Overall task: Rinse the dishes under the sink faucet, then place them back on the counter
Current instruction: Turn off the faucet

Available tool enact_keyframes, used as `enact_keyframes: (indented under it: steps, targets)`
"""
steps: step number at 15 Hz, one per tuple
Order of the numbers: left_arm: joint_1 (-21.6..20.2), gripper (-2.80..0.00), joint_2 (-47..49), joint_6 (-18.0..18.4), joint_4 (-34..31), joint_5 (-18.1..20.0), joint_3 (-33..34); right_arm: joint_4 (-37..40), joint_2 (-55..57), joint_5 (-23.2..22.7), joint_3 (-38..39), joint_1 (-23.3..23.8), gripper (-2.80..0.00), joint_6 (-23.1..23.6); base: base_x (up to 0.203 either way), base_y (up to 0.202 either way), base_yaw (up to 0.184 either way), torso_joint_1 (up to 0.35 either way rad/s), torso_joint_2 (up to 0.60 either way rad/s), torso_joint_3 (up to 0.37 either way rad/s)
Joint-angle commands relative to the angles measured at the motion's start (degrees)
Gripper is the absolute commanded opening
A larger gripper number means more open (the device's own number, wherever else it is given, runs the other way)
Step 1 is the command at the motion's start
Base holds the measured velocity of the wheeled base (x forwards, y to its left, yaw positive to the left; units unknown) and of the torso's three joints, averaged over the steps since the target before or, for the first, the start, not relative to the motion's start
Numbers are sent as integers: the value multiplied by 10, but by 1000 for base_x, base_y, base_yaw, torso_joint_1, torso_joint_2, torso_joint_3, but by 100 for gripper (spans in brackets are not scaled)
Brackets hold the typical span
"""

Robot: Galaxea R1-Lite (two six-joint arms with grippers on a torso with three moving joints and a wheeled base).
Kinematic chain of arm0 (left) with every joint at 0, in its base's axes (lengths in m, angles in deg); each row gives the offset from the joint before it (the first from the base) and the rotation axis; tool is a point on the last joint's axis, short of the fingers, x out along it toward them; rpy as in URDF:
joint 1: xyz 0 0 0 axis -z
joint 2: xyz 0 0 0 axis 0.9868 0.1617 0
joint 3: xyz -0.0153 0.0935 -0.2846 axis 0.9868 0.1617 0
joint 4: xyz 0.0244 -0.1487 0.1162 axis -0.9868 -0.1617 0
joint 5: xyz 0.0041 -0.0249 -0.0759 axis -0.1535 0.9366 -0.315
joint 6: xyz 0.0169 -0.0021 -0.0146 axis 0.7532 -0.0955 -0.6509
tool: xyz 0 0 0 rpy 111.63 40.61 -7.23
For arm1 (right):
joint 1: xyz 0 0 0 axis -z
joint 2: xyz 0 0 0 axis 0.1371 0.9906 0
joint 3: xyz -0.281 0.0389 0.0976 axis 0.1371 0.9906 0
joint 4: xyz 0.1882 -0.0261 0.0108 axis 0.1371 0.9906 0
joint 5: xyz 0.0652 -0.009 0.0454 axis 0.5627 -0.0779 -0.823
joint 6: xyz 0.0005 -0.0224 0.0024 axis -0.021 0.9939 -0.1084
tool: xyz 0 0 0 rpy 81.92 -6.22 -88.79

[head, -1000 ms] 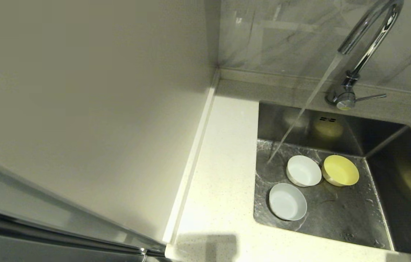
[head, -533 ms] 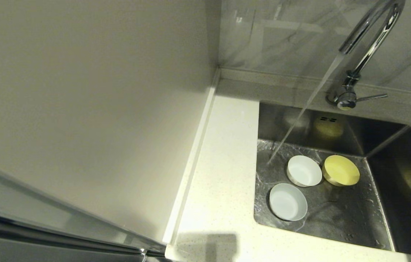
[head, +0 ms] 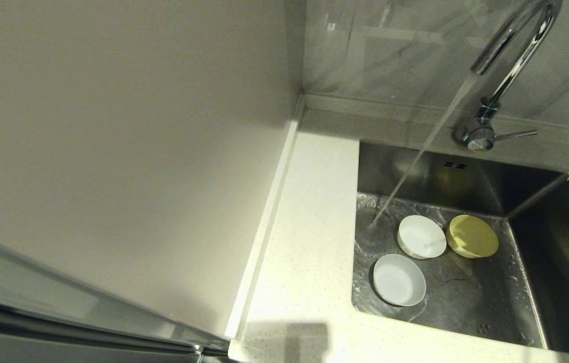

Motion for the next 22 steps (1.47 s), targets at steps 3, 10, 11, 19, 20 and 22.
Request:
enact_keyframes:
  steps: [3,10,11,19,20,22]
  targets:
    - [0,-280,-2,0,0,-1,0,-61,63,6,-7,-18,-280,-1,0,0,0,0,0,0]
    - [0,-280,-2,0,0,0,0,-134,123,23,-43,-45,-280,-10,0,0,0,0,0,0]
    - [0,-280,-2,0,0,0,0,-134,126,24,-49,-45,-280,-11,0,0,0,0,0,0]
    - [0,-280,-2,0,0,0,0,-137,145,24,-119,-44,-280,-11,0,0,0,0,0,0]
    - [0,-280,-2,0,0,0,0,-138,148,24,-126,-44,-280,-11,0,0,0,0,0,0]
    - [0,-280,-2,0,0,0,0,-144,152,38,-135,-44,-280,-11,0,0,0,0,0,0]
